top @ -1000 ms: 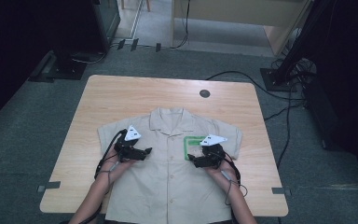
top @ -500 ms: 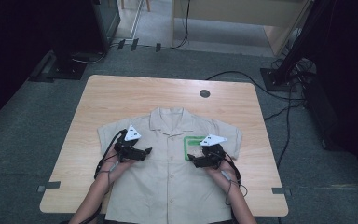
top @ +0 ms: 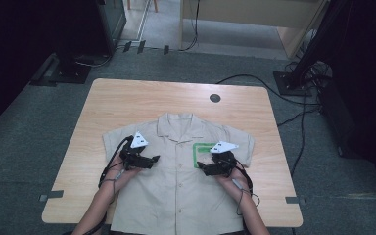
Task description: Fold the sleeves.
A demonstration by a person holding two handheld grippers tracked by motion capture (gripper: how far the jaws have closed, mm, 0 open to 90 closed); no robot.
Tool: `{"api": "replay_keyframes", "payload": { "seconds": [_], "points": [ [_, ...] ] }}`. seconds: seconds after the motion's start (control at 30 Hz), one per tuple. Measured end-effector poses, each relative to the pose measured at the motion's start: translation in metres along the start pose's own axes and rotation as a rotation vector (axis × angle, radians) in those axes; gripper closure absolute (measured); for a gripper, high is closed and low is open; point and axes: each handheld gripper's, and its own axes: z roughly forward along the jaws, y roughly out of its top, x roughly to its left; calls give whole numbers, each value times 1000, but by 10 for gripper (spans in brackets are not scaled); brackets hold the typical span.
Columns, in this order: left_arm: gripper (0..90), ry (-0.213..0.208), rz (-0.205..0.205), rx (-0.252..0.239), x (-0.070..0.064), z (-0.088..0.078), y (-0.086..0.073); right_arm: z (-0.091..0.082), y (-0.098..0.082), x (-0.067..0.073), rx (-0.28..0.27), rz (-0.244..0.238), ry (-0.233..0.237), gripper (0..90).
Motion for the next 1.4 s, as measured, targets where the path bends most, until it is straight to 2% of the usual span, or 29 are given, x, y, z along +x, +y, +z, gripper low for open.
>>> {"api": "replay_keyframes", "payload": {
  "seconds": [0.9,1.17,1.4],
  "points": [
    [199,2,-1,0,0,0,0,0,0,1,0,11,-8,206],
    [199,2,-1,0,0,0,0,-2,1,-3,8,8,-2,226],
    [199,3,-2,0,0,0,0,-5,-1,-10,-1,25,-8,220]
  ]
}}
